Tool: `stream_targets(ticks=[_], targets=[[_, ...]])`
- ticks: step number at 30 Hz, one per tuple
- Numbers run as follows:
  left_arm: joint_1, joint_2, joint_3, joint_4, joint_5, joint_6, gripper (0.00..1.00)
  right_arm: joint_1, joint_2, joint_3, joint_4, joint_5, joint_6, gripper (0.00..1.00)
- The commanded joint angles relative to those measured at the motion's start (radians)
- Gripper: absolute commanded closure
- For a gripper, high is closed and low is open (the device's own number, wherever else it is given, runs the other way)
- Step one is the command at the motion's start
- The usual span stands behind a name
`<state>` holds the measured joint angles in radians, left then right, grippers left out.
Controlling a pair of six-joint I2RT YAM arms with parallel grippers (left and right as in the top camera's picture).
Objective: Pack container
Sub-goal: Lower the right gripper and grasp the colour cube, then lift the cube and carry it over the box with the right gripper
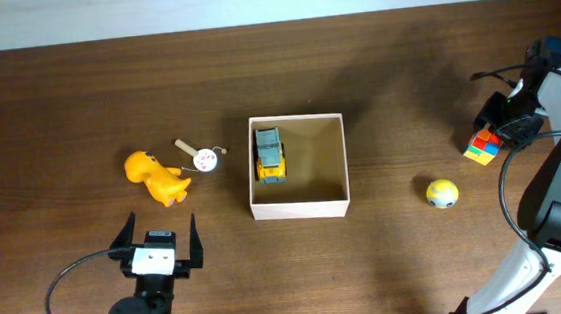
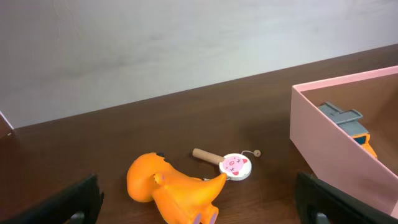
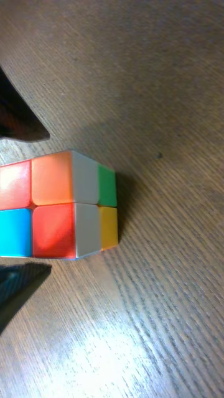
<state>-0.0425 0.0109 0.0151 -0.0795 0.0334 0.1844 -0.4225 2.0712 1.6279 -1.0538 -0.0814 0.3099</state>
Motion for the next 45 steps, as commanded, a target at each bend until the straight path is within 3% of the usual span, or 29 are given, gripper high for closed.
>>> stream_targets(ticks=[1,9,17,24,34,45], targets=[[0.005,-0.005,-0.006,-0.001,-0.003,0.015,0.01,-0.003,0.000,-0.040,0.026,0.014,-0.015,0.39],[0.004,-0.005,-0.006,-0.001,-0.003,0.015,0.01,-0.003,0.000,-0.116,0.081,0.013,-0.016,0.40],[0.004,-0.005,-0.006,-0.001,-0.003,0.015,0.01,-0.003,0.000,-0.117,0.094,0.013,-0.018,0.59],[0.005,-0.005,-0.006,-0.001,-0.003,0.015,0.01,-0.003,0.000,-0.103,0.085,-0.023,-0.027,0.60],[0.005,-0.005,-0.006,-0.001,-0.003,0.015,0.01,-0.003,-0.001,0.068,-0.047,-0.178,-0.103,0.60],[0.005,-0.005,-0.006,-0.001,-0.003,0.015,0.01,-0.003,-0.002,0.320,-0.194,-0.616,-0.254,0.59]])
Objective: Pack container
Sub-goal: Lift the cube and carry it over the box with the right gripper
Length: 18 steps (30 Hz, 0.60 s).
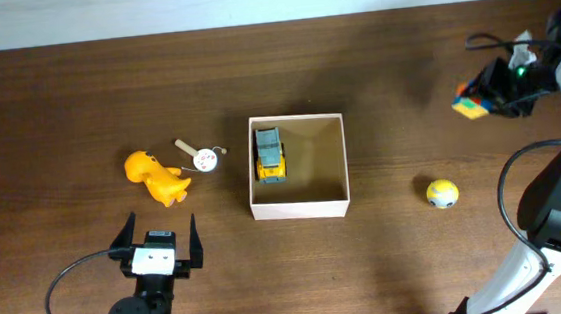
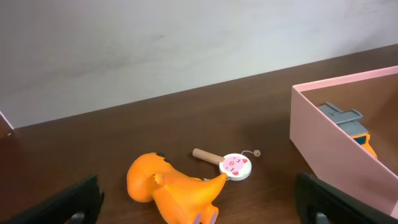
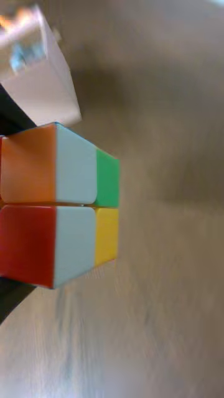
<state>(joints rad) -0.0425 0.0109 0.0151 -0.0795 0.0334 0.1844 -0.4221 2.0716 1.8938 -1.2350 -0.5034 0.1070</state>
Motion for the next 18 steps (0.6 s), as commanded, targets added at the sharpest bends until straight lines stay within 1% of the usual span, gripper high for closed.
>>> stream_targets(ticks=[1,4,8,12,18], targets=[[0.004,-0.005,-0.006,-0.001,-0.003,0.015,0.01,-0.003,-0.002,0.071,-0.021,-0.247,-0.057,0.59],[0.004,-0.005,-0.006,-0.001,-0.003,0.015,0.01,0.013,-0.005,0.093,-0.039,-0.424,-0.100,0.59],[0.005,-0.005,-0.006,-0.001,-0.003,0.015,0.01,0.051,-0.006,0.093,-0.054,-0.542,-0.128,0.59],[0.005,-0.005,-0.006,-0.001,-0.003,0.015,0.01,0.120,-0.006,0.093,-0.063,-0.592,-0.134,0.59],[0.005,-0.005,-0.006,-0.001,-0.003,0.015,0.01,0.282,-0.006,0.093,-0.060,-0.619,-0.137,0.59]])
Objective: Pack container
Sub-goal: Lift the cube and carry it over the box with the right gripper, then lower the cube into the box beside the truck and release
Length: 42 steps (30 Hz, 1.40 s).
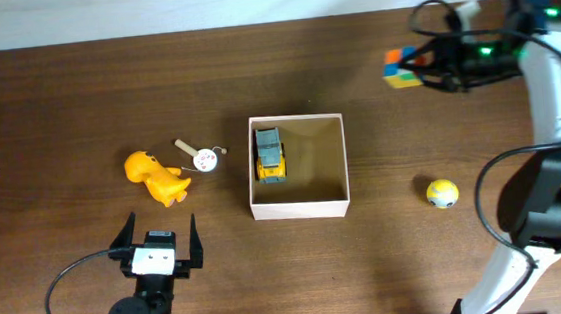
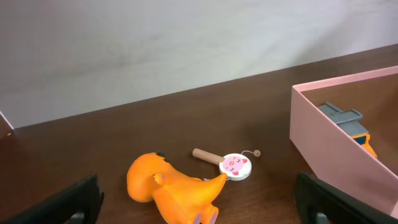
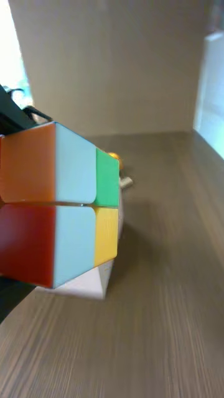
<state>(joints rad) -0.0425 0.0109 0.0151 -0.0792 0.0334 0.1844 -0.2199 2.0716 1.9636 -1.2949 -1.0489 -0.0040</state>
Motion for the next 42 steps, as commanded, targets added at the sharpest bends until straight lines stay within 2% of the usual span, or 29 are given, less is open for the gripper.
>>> stream_targets(ticks=[1,4,6,10,18,23,28,34,42], targets=[[0.005,-0.005,-0.006,-0.002,-0.003,0.015,0.01,0.101,-0.006,0.023,0.002,-0.073,-0.029,0.59],[0.005,-0.005,-0.006,-0.002,-0.003,0.015,0.01,0.191,-0.006,0.023,0.009,-0.052,-0.044,0.59],[0.005,-0.005,-0.006,-0.002,-0.003,0.015,0.01,0.272,-0.006,0.023,0.018,0.068,-0.029,0.59],[0.005,-0.005,-0.006,-0.002,-0.003,0.015,0.01,0.359,-0.006,0.023,0.019,0.303,0.052,0.59],[0.005,-0.005,-0.006,-0.002,-0.003,0.015,0.01,0.502,-0.006,0.023,0.016,0.646,0.196,0.59],[0.004,-0.005,-0.006,-0.002,-0.003,0.015,0.01,0.621,-0.006,0.023,0.016,0.921,0.333,0.59],[0.004,-0.005,-0.006,-0.002,-0.003,0.015,0.01,0.703,-0.003,0.013,0.019,1.100,0.445,0.59],[0.004,-0.005,-0.006,-0.002,-0.003,0.015,0.01,0.729,-0.002,-0.064,0.075,1.166,0.518,0.59],[0.005,-0.005,-0.006,-0.002,-0.003,0.015,0.01,0.729,-0.002,-0.173,0.171,1.168,0.529,0.59]])
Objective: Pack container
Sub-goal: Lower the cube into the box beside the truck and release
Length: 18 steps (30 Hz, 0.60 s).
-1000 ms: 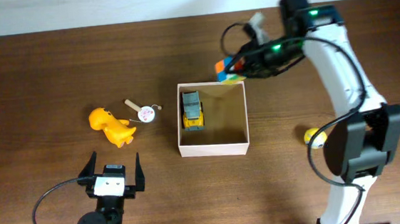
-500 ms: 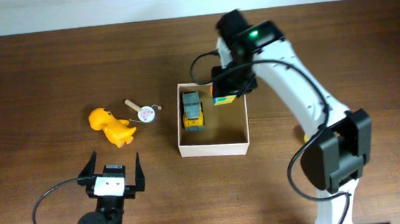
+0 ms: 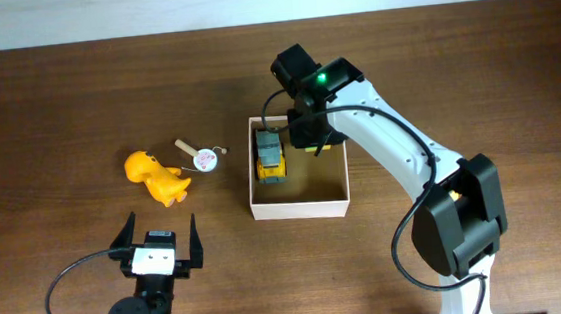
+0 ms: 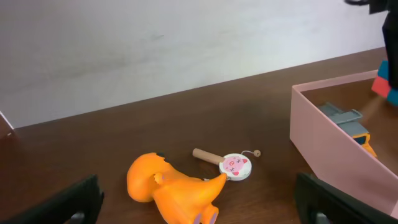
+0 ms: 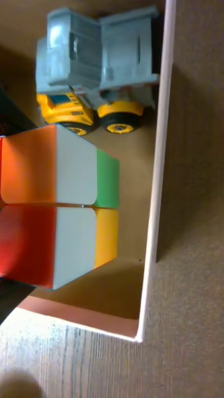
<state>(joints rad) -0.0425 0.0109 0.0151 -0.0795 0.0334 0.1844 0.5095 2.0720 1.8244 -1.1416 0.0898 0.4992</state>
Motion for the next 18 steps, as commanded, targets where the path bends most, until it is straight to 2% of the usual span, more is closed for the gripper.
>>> stream_targets(ticks=[1,18], targets=[[0.005,-0.005,-0.006,-0.001,-0.003,0.015,0.01,0.000,-0.002,-0.041,0.024,0.033,0.035,0.59],[0.005,-0.005,-0.006,-0.001,-0.003,0.015,0.01,-0.001,-0.001,-0.084,0.061,0.061,0.060,0.59]])
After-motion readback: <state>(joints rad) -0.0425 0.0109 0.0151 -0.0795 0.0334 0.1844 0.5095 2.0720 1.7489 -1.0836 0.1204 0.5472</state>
